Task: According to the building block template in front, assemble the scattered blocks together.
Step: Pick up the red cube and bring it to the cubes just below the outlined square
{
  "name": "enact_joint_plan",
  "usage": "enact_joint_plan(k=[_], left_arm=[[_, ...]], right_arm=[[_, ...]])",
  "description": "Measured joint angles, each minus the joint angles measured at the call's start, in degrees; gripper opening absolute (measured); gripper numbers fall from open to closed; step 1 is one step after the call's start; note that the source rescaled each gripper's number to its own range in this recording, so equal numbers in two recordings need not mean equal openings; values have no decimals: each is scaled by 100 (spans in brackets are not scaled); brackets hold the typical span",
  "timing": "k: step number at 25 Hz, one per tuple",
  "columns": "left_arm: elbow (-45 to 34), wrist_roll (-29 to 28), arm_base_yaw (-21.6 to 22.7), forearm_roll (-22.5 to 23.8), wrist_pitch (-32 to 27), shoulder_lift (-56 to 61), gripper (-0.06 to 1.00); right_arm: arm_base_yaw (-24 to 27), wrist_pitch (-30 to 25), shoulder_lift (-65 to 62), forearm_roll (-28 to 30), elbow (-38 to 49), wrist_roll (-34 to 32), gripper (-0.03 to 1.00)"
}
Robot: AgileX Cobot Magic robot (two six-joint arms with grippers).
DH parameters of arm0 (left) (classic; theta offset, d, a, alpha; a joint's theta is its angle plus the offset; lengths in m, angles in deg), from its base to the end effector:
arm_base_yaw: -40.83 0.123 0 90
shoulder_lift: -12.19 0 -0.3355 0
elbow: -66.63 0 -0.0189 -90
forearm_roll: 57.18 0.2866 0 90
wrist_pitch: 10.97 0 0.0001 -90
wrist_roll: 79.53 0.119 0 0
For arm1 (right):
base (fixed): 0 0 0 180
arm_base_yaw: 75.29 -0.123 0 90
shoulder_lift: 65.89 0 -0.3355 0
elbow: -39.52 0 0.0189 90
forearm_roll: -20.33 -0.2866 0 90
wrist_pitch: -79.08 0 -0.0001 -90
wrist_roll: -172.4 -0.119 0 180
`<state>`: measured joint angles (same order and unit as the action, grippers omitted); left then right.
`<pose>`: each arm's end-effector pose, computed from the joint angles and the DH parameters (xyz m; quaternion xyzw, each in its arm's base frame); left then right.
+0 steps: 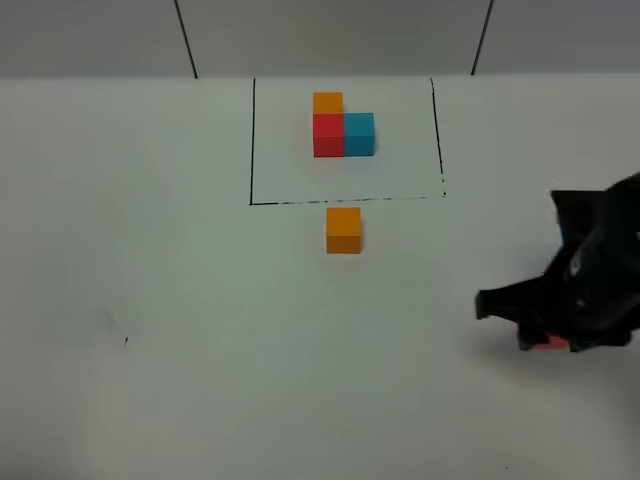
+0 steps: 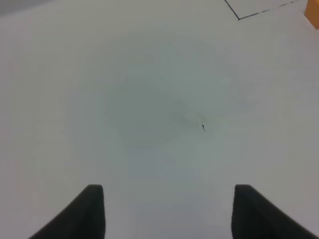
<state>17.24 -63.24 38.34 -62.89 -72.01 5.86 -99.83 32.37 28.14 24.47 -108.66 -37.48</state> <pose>-0.0018 -0.0103 0.2838 0.1410 0.8387 0.0135 0.5258 0.2595 0.1116 0.1873 0.0235 0.9972 0.0049 0.0704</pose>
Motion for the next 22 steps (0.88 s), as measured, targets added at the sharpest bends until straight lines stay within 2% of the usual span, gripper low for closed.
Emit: enact_joint_plan(k=[3, 8, 15, 22], left_arm=[[0, 0, 0, 0, 0, 0, 26], [0, 0, 0, 0, 0, 0, 26], [0, 0, 0, 0, 0, 0, 26], [0, 0, 0, 0, 0, 0, 26]], right_arm=[[-748, -123, 313, 393, -602, -984, 1], [-1403, -480, 1263, 488, -1646, -1281, 1], [-1660, -794, 2265, 493, -2743, -1311, 1], [-1736, -590, 2399, 485, -2940, -1584, 1]])
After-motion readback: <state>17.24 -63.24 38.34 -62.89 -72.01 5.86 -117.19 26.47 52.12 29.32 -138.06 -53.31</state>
